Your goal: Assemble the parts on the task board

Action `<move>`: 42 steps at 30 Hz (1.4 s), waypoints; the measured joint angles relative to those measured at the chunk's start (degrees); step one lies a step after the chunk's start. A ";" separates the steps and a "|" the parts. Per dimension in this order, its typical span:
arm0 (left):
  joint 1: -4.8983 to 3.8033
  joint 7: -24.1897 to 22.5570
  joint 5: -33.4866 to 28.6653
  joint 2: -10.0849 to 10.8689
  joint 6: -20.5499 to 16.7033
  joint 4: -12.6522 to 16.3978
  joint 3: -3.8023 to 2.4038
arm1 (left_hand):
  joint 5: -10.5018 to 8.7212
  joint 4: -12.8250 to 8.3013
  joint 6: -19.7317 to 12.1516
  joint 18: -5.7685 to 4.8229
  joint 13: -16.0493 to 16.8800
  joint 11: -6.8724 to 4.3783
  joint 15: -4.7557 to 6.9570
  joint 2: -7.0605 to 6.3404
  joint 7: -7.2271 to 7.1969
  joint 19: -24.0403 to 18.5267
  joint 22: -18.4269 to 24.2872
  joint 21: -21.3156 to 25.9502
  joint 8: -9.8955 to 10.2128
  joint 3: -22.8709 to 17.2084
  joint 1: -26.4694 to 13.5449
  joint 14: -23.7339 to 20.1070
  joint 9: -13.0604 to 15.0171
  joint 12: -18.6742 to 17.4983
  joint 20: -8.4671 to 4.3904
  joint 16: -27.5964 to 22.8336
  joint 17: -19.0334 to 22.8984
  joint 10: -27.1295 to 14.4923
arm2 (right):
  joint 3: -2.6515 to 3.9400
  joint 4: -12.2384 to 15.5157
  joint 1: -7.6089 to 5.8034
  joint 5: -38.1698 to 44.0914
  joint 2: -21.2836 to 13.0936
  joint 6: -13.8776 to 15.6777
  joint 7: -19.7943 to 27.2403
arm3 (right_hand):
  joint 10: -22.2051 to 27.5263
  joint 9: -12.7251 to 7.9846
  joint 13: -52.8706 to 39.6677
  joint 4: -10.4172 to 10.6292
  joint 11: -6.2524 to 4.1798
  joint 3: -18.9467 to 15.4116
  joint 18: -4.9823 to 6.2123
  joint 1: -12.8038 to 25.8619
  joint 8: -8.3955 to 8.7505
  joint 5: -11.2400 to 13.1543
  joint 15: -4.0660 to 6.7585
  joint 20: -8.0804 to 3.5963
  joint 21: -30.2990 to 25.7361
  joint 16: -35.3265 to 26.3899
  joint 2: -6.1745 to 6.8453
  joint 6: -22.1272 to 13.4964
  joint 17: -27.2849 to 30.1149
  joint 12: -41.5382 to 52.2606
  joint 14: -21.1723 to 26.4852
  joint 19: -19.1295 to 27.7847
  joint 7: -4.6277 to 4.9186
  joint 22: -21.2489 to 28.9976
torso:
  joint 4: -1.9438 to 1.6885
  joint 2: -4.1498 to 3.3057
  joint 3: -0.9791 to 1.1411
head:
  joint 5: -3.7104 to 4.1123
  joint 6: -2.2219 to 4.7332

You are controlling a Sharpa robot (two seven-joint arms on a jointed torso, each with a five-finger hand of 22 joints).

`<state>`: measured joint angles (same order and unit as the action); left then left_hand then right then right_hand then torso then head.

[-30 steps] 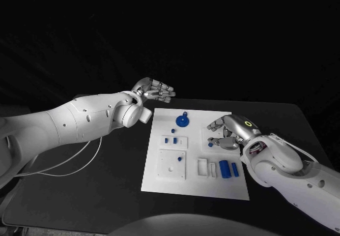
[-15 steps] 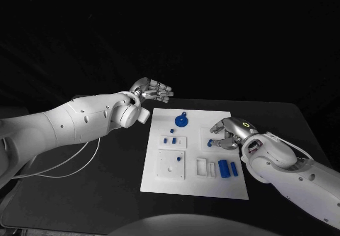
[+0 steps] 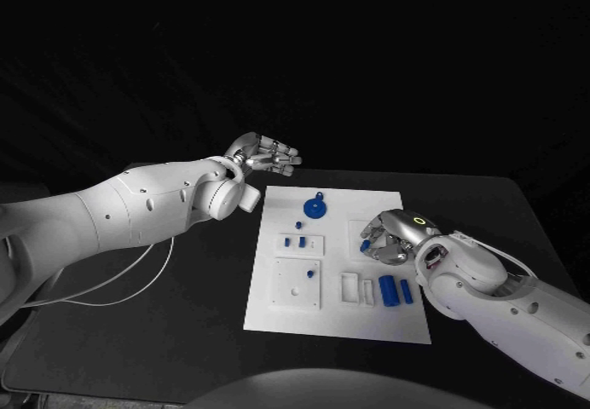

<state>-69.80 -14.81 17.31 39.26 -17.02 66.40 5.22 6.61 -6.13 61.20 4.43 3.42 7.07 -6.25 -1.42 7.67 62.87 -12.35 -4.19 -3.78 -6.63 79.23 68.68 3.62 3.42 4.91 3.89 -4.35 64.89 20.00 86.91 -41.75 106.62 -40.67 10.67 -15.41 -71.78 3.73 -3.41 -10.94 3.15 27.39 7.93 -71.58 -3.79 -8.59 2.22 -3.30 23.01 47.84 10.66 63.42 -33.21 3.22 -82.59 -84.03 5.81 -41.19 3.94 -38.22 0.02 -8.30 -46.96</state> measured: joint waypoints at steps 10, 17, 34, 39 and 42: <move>0.00 0.00 0.00 -0.02 0.09 -0.03 0.00 | 0.00 0.00 0.00 0.00 0.00 0.00 0.00 0.00 0.00 0.00 0.08 0.00 0.00 0.00 0.00 0.00 0.00 0.00 0.00 0.00 0.00 0.00 | -0.50 -0.63 -0.06 0.27 0.56 -0.93 0.00 | -3.74 0.00 -0.10 0.59 -1.14 7.61 -0.87 0.50 0.02 4.15 0.67 -0.81 1.81 0.86 -0.95 2.65 -0.78 -0.01 0.21 -0.01 -0.15 -3.29 | 0.02 0.01 -0.01 | -0.09 -0.12; 0.00 0.00 0.00 -0.02 0.19 -0.04 0.00 | 0.00 0.00 0.00 0.00 0.00 0.00 0.00 0.00 0.00 0.00 0.07 0.00 0.00 0.00 0.00 0.00 0.00 0.00 0.00 0.00 0.00 0.00 | -0.67 -0.96 -0.08 0.60 0.80 -0.70 -0.23 | -4.22 -0.01 -0.31 1.78 -1.54 9.25 -0.97 0.79 0.03 5.21 0.88 -1.01 1.82 0.86 -1.41 3.48 -0.82 -0.01 0.00 0.20 -0.44 -4.66 | 0.02 0.01 0.00 | -0.15 -0.16; 0.01 0.05 0.00 0.00 0.52 -0.15 0.01 | 0.00 0.19 0.00 0.00 0.00 0.00 0.21 0.00 0.00 0.00 0.32 0.00 0.00 0.19 0.00 -0.21 0.00 0.00 0.00 0.00 0.00 0.00 | -0.84 -0.89 0.03 1.37 1.32 1.88 -1.38 | -8.11 0.40 -0.54 0.94 -2.53 15.00 -2.31 1.50 0.30 3.49 1.58 -2.04 2.12 0.86 -2.70 7.45 -1.24 0.10 -0.10 -0.02 -1.34 -7.28 | 0.01 0.01 -0.03 | -0.21 -0.30; 0.01 0.08 0.00 0.04 0.60 -0.22 0.02 | 0.00 0.19 0.00 0.00 0.00 0.00 0.21 0.00 0.00 0.00 0.32 0.00 0.00 0.19 0.00 -0.21 0.00 0.00 0.00 0.00 0.00 0.00 | -0.73 -0.12 0.12 0.50 0.94 2.60 -1.43 | -9.00 0.40 -0.89 0.75 -2.63 15.33 -2.62 1.97 0.30 3.43 2.12 -2.26 2.13 0.86 -3.16 7.63 -1.40 0.49 0.18 0.20 -1.35 -8.14 | 0.00 0.01 -0.03 | -0.35 -0.30; 0.01 0.10 0.00 0.07 0.65 -0.28 0.02 | 0.00 0.19 0.00 0.00 0.00 0.00 0.21 0.00 0.00 0.00 0.33 0.00 0.00 0.19 0.00 -0.21 0.00 0.00 0.00 0.00 0.00 0.00 | 0.07 0.42 0.13 -1.13 0.46 2.88 -1.41 | -9.00 0.40 -0.53 0.75 -2.63 15.33 -2.62 2.09 0.30 3.42 2.12 -2.26 2.13 0.86 -3.28 7.64 -1.40 0.26 0.19 0.20 -1.36 -8.32 | 0.01 0.02 -0.03 | -0.43 -0.27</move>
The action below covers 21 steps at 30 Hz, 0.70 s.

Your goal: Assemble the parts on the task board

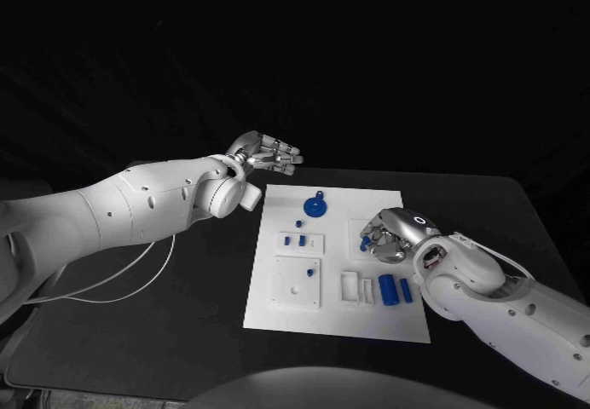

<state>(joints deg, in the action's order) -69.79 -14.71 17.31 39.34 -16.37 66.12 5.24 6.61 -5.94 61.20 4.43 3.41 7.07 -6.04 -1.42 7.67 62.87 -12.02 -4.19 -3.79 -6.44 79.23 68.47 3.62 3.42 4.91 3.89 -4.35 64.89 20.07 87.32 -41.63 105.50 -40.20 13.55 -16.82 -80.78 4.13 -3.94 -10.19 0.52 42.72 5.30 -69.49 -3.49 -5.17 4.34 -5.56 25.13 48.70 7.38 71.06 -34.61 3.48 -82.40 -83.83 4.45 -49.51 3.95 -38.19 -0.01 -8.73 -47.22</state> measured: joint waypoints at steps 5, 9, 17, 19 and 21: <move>0.00 0.03 0.00 0.04 0.06 -0.15 0.00 | 0.00 0.00 0.00 0.00 0.00 0.00 0.00 0.00 0.00 0.00 0.08 0.00 0.00 0.00 0.00 0.00 0.00 0.00 0.00 0.00 0.00 0.00 | 1.00 1.02 -0.67 -4.42 -0.86 0.25 0.27 | 0.00 0.00 -0.08 -0.52 0.00 -0.52 -0.01 0.32 0.01 -0.17 0.00 0.01 -0.31 0.00 -0.32 0.01 0.00 -0.05 0.00 0.00 -0.02 -0.57 | 0.06 0.02 0.00 | -0.12 0.08; 0.00 0.04 0.00 0.06 0.10 -0.22 0.00 | 0.00 0.00 0.00 0.01 0.00 0.00 0.00 0.00 0.00 0.00 0.08 0.00 0.00 0.00 0.00 0.00 0.00 0.00 0.00 0.00 0.00 0.00 | 1.56 2.27 -0.99 -8.28 -1.55 0.22 0.64 | 0.00 0.00 -0.08 -0.73 0.00 -0.73 -0.01 0.46 0.02 -0.39 -0.01 0.01 -0.58 0.00 -0.46 0.02 0.01 -0.04 0.00 0.00 -0.03 -0.88 | 0.08 0.02 0.01 | -0.25 0.09; 0.00 0.08 0.00 0.08 0.13 -0.43 0.00 | 0.00 0.00 0.00 0.00 0.00 0.00 0.00 0.00 0.00 0.00 0.08 0.00 0.00 0.00 0.00 0.00 0.00 0.00 0.00 0.00 0.00 0.00 | 1.85 4.74 -1.17 -12.67 -1.41 -0.32 1.43 | 0.00 0.00 -0.08 -1.09 -0.01 -1.17 -0.02 0.76 0.07 -0.39 -0.02 0.02 -0.89 0.00 -0.75 0.02 -0.03 -0.04 0.00 0.00 -0.04 -1.43 | 0.07 0.02 0.03 | -0.69 0.01; 0.00 0.09 0.00 0.06 0.14 -0.49 0.00 | 0.00 0.00 0.00 0.00 0.00 0.00 0.00 0.00 0.00 0.00 0.08 0.00 0.00 0.00 0.00 0.00 0.00 0.00 0.00 0.00 0.00 0.00 | 1.85 5.44 -1.18 -13.38 -1.02 -0.61 1.60 | 0.00 0.00 -0.08 -1.08 -0.01 -1.58 -0.02 0.77 0.20 -0.39 -0.02 0.02 -1.13 0.00 -0.76 0.02 -0.03 -0.05 0.01 0.00 -0.04 -1.53 | 0.06 0.02 0.03 | -0.88 -0.07; 0.00 0.11 0.00 0.01 0.15 -0.56 0.00 | 0.00 0.00 0.00 0.00 0.00 0.00 0.00 0.00 0.00 0.00 0.08 0.00 0.00 0.00 0.00 0.00 0.00 0.00 0.00 0.00 0.00 0.00 | 1.79 6.02 -1.19 -13.77 -0.57 -0.90 1.75 | 0.00 0.00 -0.08 -1.12 -0.01 -1.61 -0.02 0.92 0.20 -0.39 -0.02 0.02 -1.19 0.00 -0.78 0.02 -0.03 -0.04 0.01 0.00 -0.05 -1.64 | 0.06 0.02 0.01 | -1.15 -0.15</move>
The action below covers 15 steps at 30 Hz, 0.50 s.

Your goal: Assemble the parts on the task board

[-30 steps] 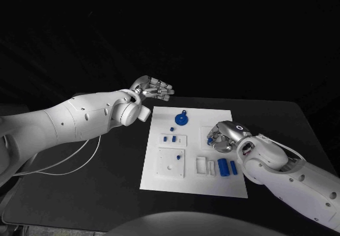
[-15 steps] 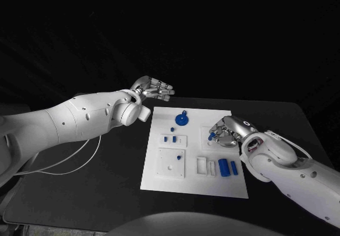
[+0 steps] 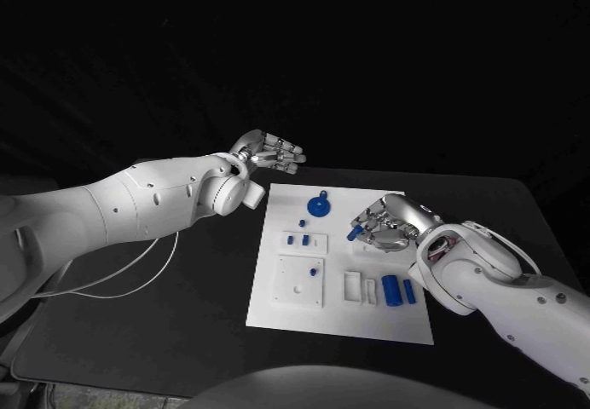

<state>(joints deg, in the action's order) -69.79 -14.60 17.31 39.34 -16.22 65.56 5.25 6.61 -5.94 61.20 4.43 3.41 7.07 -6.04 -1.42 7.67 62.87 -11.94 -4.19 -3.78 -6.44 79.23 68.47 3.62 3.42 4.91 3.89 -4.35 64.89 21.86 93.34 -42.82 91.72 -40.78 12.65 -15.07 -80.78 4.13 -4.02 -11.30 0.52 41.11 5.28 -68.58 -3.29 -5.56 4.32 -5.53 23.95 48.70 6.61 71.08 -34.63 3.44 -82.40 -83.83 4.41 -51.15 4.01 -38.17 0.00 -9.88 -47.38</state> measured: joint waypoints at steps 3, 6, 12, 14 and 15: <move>0.00 0.03 0.00 -0.09 0.02 -0.08 0.00 | 0.00 0.00 0.00 0.00 0.00 0.00 0.00 0.00 0.00 0.00 0.05 0.00 0.00 0.00 0.00 0.00 0.00 0.00 0.00 0.00 0.00 0.00 | -0.60 0.82 -0.07 -0.22 0.77 -0.50 0.21 | 0.00 0.00 0.00 -0.11 0.00 -0.11 0.00 0.05 -0.03 0.00 0.00 0.00 0.00 0.00 -0.04 -0.01 0.00 0.00 0.00 0.00 -0.01 -0.06 | -0.02 0.02 -0.01 | -0.39 -0.12; 0.00 0.04 0.00 -0.22 0.04 -0.15 0.00 | 0.00 0.00 0.00 0.00 0.00 0.00 0.00 0.00 0.00 0.00 0.13 0.00 0.00 0.00 0.00 0.00 0.00 0.00 0.00 0.00 0.00 0.00 | -1.95 1.50 -0.20 0.13 1.67 -0.97 0.44 | 0.00 0.00 0.00 -0.33 0.00 -0.33 0.00 0.05 -0.20 0.00 0.00 0.00 -0.30 0.00 -0.04 -0.08 0.00 0.00 0.00 0.00 -0.09 -0.27 | -0.03 0.02 -0.04 | -0.88 -0.27; 0.01 0.07 0.00 -0.58 0.08 -0.28 0.01 | 0.00 0.00 0.00 0.00 0.00 0.00 0.00 0.00 0.00 0.00 0.13 0.00 0.00 0.00 0.00 0.00 0.00 0.00 0.00 0.00 0.00 0.00 | -6.61 2.12 -1.03 3.44 3.97 -1.55 0.88 | 0.00 0.00 0.00 -0.40 0.00 -0.40 0.00 0.02 -0.21 0.11 -0.01 0.01 -0.32 0.00 -0.07 0.11 0.01 0.00 0.00 0.00 -0.07 -0.60 | -0.03 0.02 -0.08 | -1.92 -0.66; 0.01 0.07 0.00 -0.66 0.09 -0.29 0.01 | 0.00 0.00 0.00 0.00 0.00 0.00 0.00 0.00 0.00 0.00 0.13 0.00 0.00 0.00 0.00 0.00 0.00 0.00 0.00 0.00 0.00 0.00 | -7.83 2.15 -1.23 4.93 4.62 -1.58 0.97 | 0.00 0.00 0.00 -0.40 0.00 -0.40 0.00 -0.13 -0.21 0.78 -0.02 0.01 -0.32 0.00 -0.22 0.17 0.01 0.00 0.01 0.00 -0.11 -0.82 | -0.06 0.02 -0.07 | -2.16 -0.74; 0.01 0.07 0.00 -0.70 0.10 -0.29 0.01 | 0.00 0.00 0.00 0.00 0.00 0.00 0.00 0.00 0.00 0.00 0.13 0.00 0.00 0.00 0.00 0.00 0.00 0.00 0.00 0.00 0.00 0.00 | -8.53 2.16 -1.32 5.90 5.00 -1.58 1.02 | 0.00 0.00 0.00 -0.42 0.00 -0.38 0.00 -0.13 -0.21 0.90 -0.02 0.01 -0.49 0.00 -0.22 0.17 0.01 0.00 0.01 0.00 -0.12 -0.93 | -0.07 0.02 -0.07 | -2.25 -0.76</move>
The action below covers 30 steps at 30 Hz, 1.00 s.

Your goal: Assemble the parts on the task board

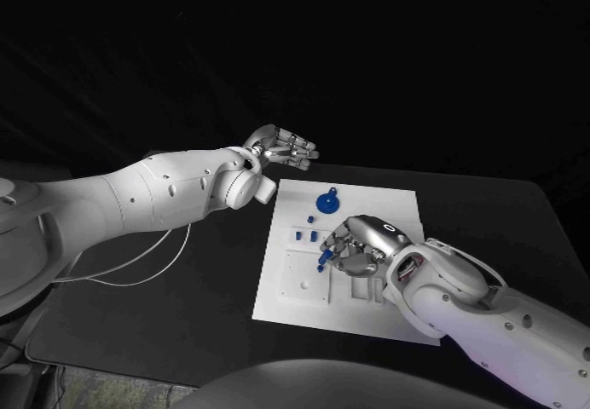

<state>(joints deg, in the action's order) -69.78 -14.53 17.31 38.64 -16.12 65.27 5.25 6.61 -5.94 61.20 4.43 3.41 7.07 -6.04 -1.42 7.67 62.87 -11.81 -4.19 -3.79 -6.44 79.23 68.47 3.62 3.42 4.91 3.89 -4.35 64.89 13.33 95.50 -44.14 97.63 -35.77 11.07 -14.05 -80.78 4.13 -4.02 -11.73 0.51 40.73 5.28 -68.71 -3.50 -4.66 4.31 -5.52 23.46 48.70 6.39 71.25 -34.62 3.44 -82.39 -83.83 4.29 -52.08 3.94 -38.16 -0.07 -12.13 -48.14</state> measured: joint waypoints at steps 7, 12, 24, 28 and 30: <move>0.00 0.01 0.00 -0.08 0.04 -0.01 0.00 | 0.00 0.00 0.00 0.00 0.00 0.00 0.00 0.00 0.00 0.00 0.00 0.00 0.00 0.00 0.00 0.00 0.00 0.00 0.00 0.00 0.00 0.00 | -2.59 -0.09 -0.20 4.75 1.87 0.25 0.29 | 0.00 0.00 0.00 -0.16 0.00 0.14 -0.01 -0.08 0.00 0.00 -0.01 0.00 -0.07 0.00 -0.08 0.01 0.00 0.00 0.00 0.00 0.00 -0.19 | -0.04 -0.07 0.04 | -0.66 -0.30; 0.02 0.02 0.00 -0.11 0.08 0.02 0.00 | 0.00 0.00 0.00 0.00 0.00 0.00 0.00 0.00 0.00 0.00 0.00 0.00 0.00 0.00 0.00 0.00 0.00 0.00 0.00 0.00 0.00 0.00 | -3.72 -0.41 -0.21 7.08 2.90 0.63 0.45 | 0.00 0.00 0.00 -0.23 0.00 0.07 -0.01 -0.08 0.00 0.00 -0.02 0.01 -0.07 0.00 -0.08 0.01 0.01 0.00 0.01 0.00 0.00 -0.25 | -0.01 -0.07 0.09 | -1.21 -0.56; 0.07 0.03 0.00 -0.22 0.22 0.07 0.00 | 0.00 0.00 0.00 0.00 0.00 0.00 0.00 0.00 0.00 0.00 -0.01 0.00 0.00 0.00 0.00 0.00 0.00 0.00 0.00 0.00 0.00 0.00 | -6.35 -2.68 -0.16 10.74 4.53 1.23 0.57 | 0.00 0.00 0.00 -0.22 0.00 0.39 -0.02 -0.09 0.04 0.23 -0.03 0.01 -0.07 0.00 -0.06 0.01 0.01 0.00 0.02 0.00 0.00 -0.57 | 0.01 -0.07 0.06 | -1.94 -1.16; 0.09 0.04 0.00 -0.22 0.26 0.07 0.00 | 0.00 0.00 0.00 0.00 0.00 0.00 0.00 0.00 0.00 0.00 -0.01 0.00 0.00 0.00 0.00 0.00 0.00 0.00 0.00 0.00 0.00 0.00 | -6.73 -2.92 -0.14 11.33 4.90 1.29 0.66 | 0.00 0.00 0.00 -0.22 0.00 0.39 -0.02 -0.08 0.08 0.23 -0.03 0.01 -0.40 0.00 -0.06 0.02 0.02 0.00 0.02 0.00 -0.01 -0.84 | 0.01 -0.07 0.06 | -2.13 -1.35; 0.09 0.04 0.00 -0.22 0.28 0.07 0.00 | 0.00 0.00 0.00 0.00 0.00 0.00 0.00 0.00 0.00 0.00 -0.01 0.00 0.00 0.00 0.00 0.00 0.00 0.00 0.00 0.00 0.00 0.00 | -6.85 -2.98 -0.13 11.50 4.97 1.29 0.71 | 0.00 0.00 0.00 -0.22 0.00 0.39 -0.03 -0.09 0.20 0.23 -0.04 0.01 -0.40 0.00 -0.06 0.02 0.02 0.00 0.02 0.00 -0.01 -0.84 | 0.00 -0.06 0.06 | -2.18 -1.41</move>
<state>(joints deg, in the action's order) -69.69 -14.49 17.31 38.42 -15.84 65.33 5.25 6.60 -5.94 61.20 4.43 3.41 7.07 -6.04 -1.42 7.67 62.87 -11.82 -4.19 -3.79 -6.44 79.23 68.48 3.62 3.42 4.91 3.89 -4.35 64.89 6.48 92.52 -44.28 109.13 -30.81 12.36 -13.34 -80.78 4.13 -4.01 -11.94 0.51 41.13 5.26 -68.79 -3.30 -4.43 4.27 -5.51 23.06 48.70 6.33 71.27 -34.61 3.44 -82.37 -83.82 4.28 -52.92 3.94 -38.22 -0.01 -14.32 -49.55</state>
